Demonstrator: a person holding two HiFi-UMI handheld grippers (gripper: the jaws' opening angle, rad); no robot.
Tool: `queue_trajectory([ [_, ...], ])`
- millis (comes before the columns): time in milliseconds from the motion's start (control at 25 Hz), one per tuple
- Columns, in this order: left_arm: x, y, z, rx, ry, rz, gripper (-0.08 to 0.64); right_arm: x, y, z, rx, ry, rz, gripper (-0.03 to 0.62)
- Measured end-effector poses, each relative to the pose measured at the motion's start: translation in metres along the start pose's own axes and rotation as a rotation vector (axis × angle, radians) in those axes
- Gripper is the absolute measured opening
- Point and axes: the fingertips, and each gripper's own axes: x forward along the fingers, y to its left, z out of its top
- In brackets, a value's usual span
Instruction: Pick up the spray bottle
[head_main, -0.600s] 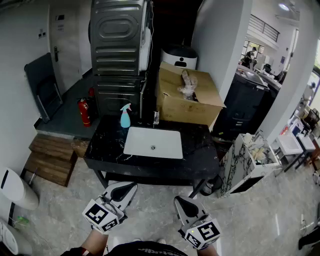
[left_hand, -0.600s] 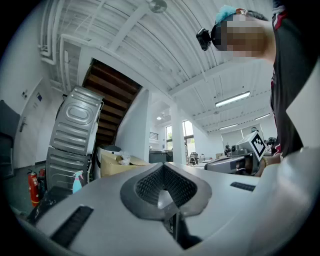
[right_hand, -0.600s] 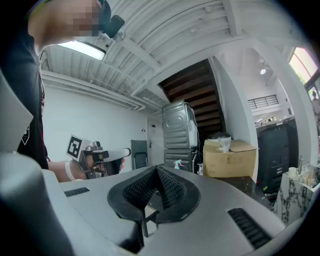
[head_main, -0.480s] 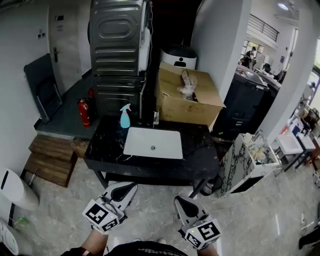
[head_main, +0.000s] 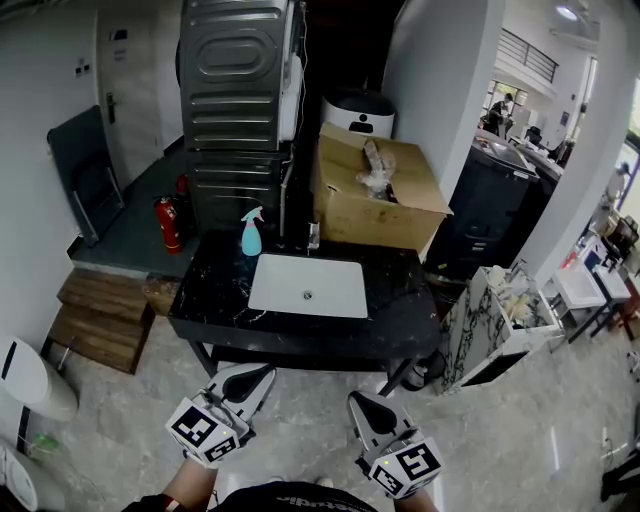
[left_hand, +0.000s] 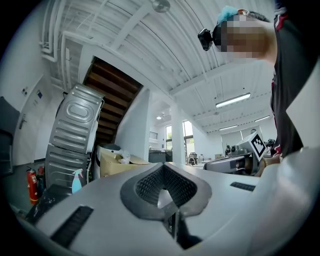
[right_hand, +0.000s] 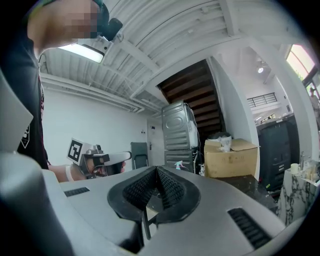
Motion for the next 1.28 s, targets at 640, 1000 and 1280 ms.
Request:
queue_trajectory([
  [640, -0.037, 0.034, -0.002, -0.018, 0.004, -0.002, 0.015, 0.029, 0.036, -0.003, 0.011, 0.006, 0.007, 0.037],
  [1000, -0.055, 0.063, -0.018, -0.065, 0.009, -0.011, 0.014, 0.05, 0.058, -0.021, 0.018, 0.041, -0.002, 0.037],
  [1280, -0.03, 0.086, -0.031, -0.057, 0.018, -0.015, 0.014, 0.079, 0.032, -0.025, 0.021, 0.046, 0.004, 0.037],
])
